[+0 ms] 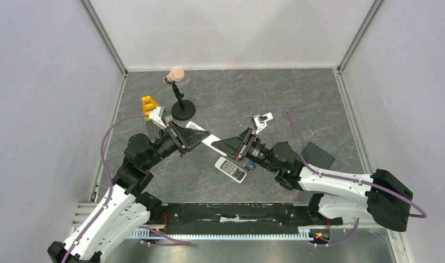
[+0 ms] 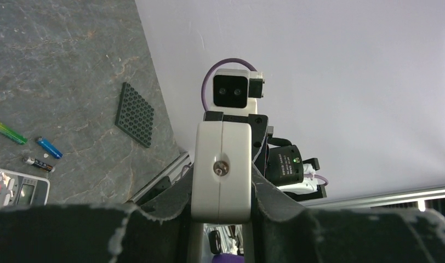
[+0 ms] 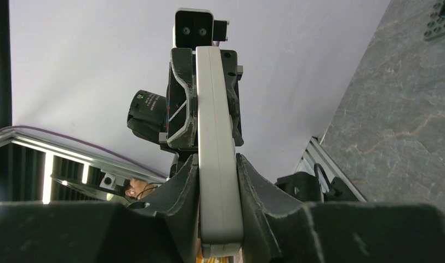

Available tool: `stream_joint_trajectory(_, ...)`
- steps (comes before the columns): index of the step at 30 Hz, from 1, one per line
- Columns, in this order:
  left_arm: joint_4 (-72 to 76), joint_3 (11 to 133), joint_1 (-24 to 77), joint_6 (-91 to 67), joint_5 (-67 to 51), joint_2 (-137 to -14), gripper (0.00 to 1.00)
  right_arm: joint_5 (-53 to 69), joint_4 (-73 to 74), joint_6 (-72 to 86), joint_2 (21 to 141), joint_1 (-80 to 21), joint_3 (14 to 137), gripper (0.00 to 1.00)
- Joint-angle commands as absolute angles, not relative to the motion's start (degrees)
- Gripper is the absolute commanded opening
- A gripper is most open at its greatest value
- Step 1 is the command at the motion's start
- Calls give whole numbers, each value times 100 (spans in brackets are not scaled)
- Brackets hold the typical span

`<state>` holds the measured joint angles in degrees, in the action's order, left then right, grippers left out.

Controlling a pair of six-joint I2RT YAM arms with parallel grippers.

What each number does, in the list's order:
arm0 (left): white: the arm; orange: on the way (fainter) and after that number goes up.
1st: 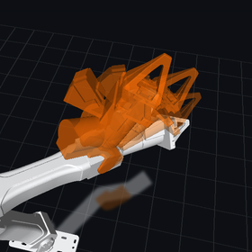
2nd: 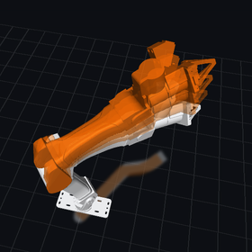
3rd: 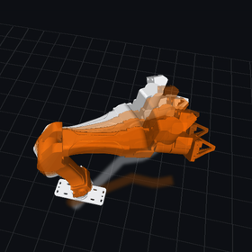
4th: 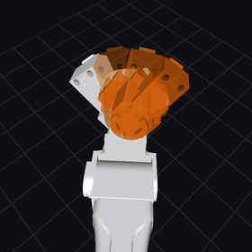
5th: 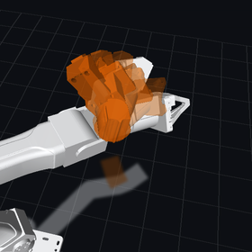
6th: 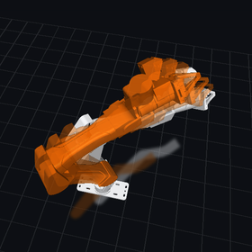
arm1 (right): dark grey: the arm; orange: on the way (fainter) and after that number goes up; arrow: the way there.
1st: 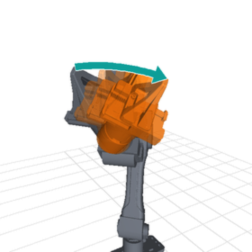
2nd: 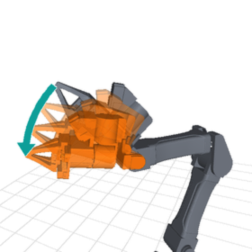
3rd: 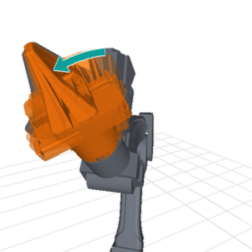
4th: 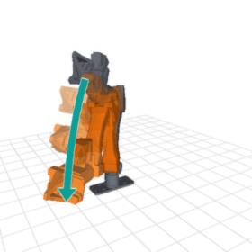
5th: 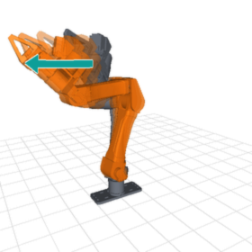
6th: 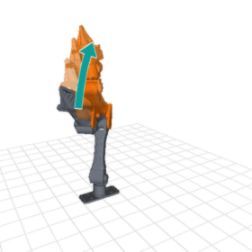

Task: Load the batteries into the remote control
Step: Remove the battery cover from the remote control.

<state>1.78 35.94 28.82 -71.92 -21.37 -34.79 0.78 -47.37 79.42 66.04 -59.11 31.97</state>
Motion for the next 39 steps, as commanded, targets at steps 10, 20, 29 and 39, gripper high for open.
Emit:
stream_joint_trajectory(10,577,2867,2756,-7526,-26,-2294,2,-47,-5453,7831,6363,-5822,2708,17)
stream_joint_trajectory(20,403,3036,2755,-7373,-246,-2685,2,-18,-4817,7709,6538,-5768,3141,20)
stream_joint_trajectory(29,390,3040,2756,-7236,-334,-2898,2,-18,-4183,7810,6416,-5573,3190,58)
stream_joint_trajectory(39,308,2922,2751,-6929,-241,-3056,2,281,-4102,7953,6488,-5297,3191,39)
